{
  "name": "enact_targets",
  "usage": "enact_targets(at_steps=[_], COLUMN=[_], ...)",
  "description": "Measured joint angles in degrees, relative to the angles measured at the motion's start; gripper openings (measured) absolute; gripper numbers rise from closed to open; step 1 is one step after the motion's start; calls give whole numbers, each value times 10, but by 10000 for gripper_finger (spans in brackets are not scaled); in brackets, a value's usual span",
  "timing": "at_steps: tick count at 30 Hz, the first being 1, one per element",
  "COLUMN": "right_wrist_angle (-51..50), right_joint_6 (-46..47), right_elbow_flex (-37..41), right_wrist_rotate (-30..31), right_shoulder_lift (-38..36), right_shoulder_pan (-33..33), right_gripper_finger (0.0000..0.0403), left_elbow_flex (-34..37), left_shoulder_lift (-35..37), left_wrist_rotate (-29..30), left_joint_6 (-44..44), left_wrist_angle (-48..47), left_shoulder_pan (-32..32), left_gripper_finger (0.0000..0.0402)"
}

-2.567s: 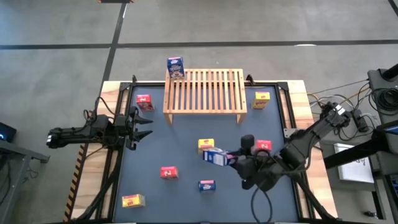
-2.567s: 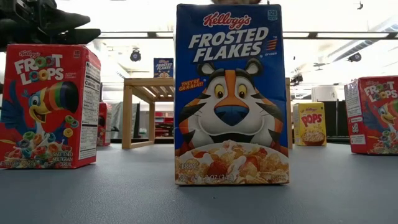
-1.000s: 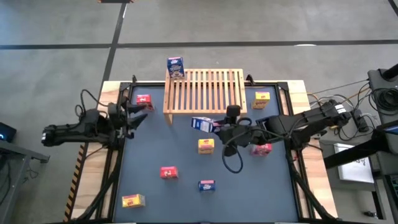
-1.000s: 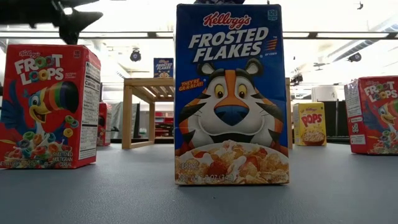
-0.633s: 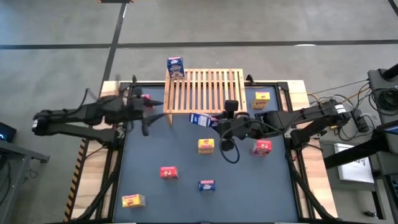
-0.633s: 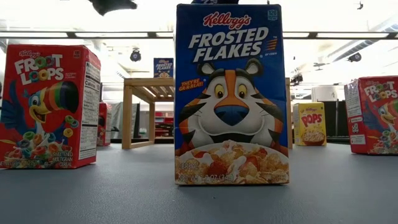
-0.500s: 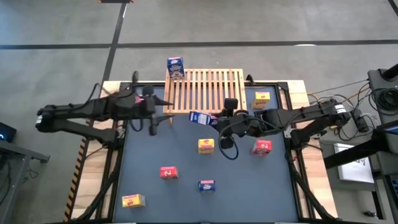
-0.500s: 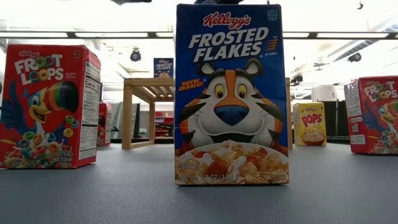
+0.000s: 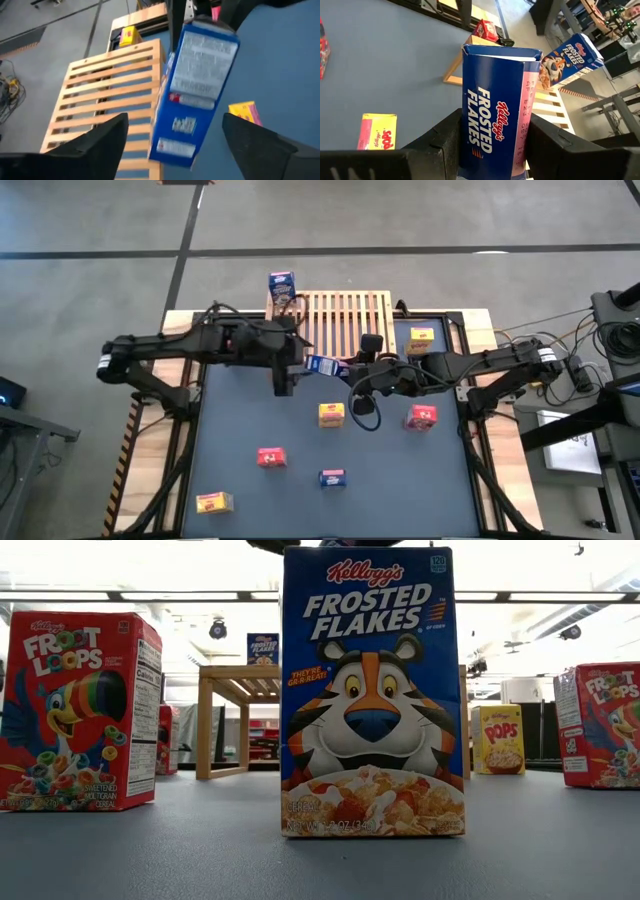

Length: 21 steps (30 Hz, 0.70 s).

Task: Stack cereal on shelf
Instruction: Put the right blue cereal box on the shelf aligned with the other blue cereal box

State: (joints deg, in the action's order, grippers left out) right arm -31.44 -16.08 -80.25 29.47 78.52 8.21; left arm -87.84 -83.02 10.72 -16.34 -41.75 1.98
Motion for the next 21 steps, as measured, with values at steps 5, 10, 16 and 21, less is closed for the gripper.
enact_targets(at_steps=[5,10,16,21], right_wrist_angle=[-1,0,-1,0], right_joint_6=[0,0,0,0], right_elbow_flex=[1,2,2,2], right_wrist_rotate=[0,0,-1,-1], right_shoulder_lift=[0,0,0,0], right_shoulder_pan=[0,0,0,0], right_gripper_finger=[166,166,166,166], left_elbow_flex=[-23,-24,-25,-25], left_shoulder_lift=[-33,-55,-63,-62], left_wrist_rotate=[-27,-27,-27,-26], left_joint_6=[-10,-16,-22,-27], left_wrist_angle=[2,-4,-4,-2], left_shoulder_pan=[0,0,0,2], left_gripper_finger=[324,320,310,309])
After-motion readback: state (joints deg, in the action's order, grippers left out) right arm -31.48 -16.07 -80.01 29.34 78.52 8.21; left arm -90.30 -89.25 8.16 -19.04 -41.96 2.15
